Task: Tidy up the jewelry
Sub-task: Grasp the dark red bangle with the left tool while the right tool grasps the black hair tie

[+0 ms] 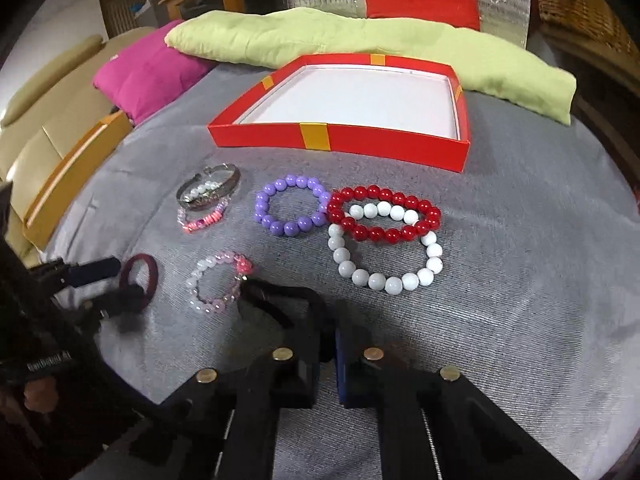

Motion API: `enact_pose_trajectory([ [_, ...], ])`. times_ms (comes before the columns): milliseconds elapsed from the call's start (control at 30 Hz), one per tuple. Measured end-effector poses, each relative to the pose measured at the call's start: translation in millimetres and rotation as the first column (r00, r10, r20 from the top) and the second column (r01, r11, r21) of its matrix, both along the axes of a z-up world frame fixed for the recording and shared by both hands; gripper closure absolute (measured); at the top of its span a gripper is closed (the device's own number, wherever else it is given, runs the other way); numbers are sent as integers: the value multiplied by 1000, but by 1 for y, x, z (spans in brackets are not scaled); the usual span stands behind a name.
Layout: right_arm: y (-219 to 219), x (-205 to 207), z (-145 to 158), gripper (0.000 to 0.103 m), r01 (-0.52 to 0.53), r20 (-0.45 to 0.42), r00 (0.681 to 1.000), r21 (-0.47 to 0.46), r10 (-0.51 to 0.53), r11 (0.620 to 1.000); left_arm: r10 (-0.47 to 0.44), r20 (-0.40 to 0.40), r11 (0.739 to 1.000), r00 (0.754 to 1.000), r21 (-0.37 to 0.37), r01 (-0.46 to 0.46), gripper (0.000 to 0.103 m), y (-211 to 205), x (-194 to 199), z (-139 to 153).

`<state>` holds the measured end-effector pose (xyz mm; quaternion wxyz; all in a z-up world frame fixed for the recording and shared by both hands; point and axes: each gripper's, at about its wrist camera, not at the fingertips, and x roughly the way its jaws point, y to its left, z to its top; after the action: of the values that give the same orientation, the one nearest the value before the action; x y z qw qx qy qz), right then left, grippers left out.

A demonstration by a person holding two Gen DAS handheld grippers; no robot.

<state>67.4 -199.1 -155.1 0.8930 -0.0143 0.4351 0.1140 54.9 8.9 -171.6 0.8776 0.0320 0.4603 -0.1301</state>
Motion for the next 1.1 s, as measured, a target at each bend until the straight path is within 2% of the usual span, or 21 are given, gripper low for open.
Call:
enact_pose_trajectory([
  [67,1,-1,0,97,1,13,1000,13,-1,1000,9,16,1000,1000,22,-10,70,1,1,-1],
  [100,-2,-4,3,97,4,23,1000,23,-5,1000,17,24,999,1000,29,-17,78,2,1,-1],
  [133,-2,-2,3,97,9,32,999,31,-10,999,16,25,1000,1000,19,-16,93,4,0,0],
  [167,-7,-4,6,97,20,39,999,41,-22,999,11,14,1000,1000,-4,-11,97,7,1,-1],
  [433,-38,-4,14,97,81,38,995,173,-89,982,16,51,1000,999,-7,-16,98,10,-2,3],
  [633,-52,-9,16,97,106,38,993,191,-115,976,17,81,999,997,-31,-14,98,12,-8,11],
  [700,-54,-10,16,97,106,37,993,194,-116,975,14,47,999,999,-52,-12,98,13,-6,8],
  [767,-55,-10,15,97,105,37,993,190,-114,976,8,9,997,1000,-81,-8,94,14,-5,5],
  [800,-55,-10,15,97,104,35,993,188,-112,977,3,-12,996,1000,-90,-4,78,14,-4,3],
  [833,-55,-12,13,97,103,32,993,185,-111,977,0,-19,996,1000,-91,-2,55,12,-5,2],
  [900,-55,-11,11,97,105,25,993,182,-111,978,-1,2,997,1000,-77,2,37,9,-8,3],
  [1000,-56,-10,9,97,107,14,994,188,-112,976,-31,22,997,999,-63,32,37,1,-12,3],
  [1100,-57,-10,7,97,106,5,994,197,-109,975,-35,20,999,999,4,35,38,-6,-11,-6],
])
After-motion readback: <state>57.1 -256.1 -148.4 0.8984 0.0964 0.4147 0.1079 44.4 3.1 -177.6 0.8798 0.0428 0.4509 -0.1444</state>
